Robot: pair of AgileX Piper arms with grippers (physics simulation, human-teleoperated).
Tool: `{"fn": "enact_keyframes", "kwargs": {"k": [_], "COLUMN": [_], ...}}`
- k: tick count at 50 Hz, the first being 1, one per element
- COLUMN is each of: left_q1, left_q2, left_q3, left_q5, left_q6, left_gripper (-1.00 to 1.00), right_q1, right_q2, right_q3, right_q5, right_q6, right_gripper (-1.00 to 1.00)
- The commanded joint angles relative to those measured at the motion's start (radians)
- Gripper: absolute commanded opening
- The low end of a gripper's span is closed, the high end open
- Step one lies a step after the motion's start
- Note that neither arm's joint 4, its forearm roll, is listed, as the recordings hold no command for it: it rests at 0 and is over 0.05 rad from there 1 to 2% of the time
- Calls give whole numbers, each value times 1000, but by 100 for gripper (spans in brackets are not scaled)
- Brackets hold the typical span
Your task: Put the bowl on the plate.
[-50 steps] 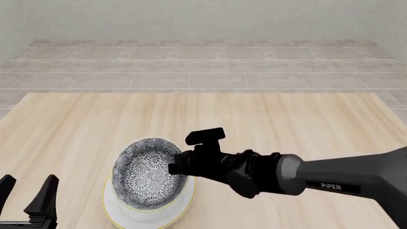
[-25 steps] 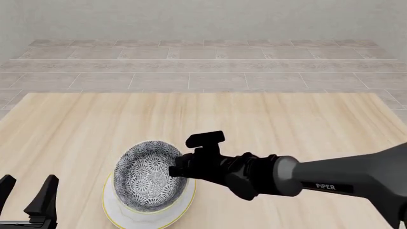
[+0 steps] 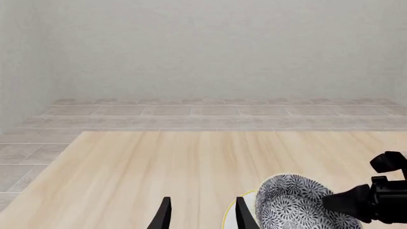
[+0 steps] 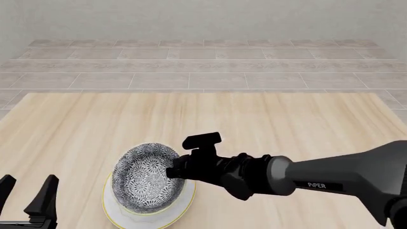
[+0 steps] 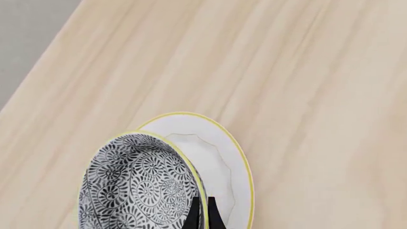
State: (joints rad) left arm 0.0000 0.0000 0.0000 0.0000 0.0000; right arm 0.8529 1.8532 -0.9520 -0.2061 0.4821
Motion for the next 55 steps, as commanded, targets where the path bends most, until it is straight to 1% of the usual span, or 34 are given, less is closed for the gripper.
{"fn": "enact_keyframes", "kwargs": {"k": [1,7,26,49,51,52,54,55], "left_q1": [0,0,0,0,0,0,0,0], "left_q2": [0,0,0,0,0,0,0,0], "left_q3": [0,0,0,0,0,0,0,0], "left_q5": [0,0,0,0,0,0,0,0], "left_q6": [0,0,0,0,0,0,0,0], "left_gripper": [100,100,100,100,100,100,100,100], "right_q1": [5,16,16,2,-2,6,-1,2], "right_q2": [11,28,55,53,49,51,49,55], "right_q3": [-12,-12,-22,-26,-29,-28,-32,-29], "right_q5": [-3,-10,-12,-10,-3,-7,2,-2], "right_q6": [6,14,13,-9,-21,-13,-26,-2], "right_gripper": [-100,-100,-100,-100,-100,100,100,100]}}
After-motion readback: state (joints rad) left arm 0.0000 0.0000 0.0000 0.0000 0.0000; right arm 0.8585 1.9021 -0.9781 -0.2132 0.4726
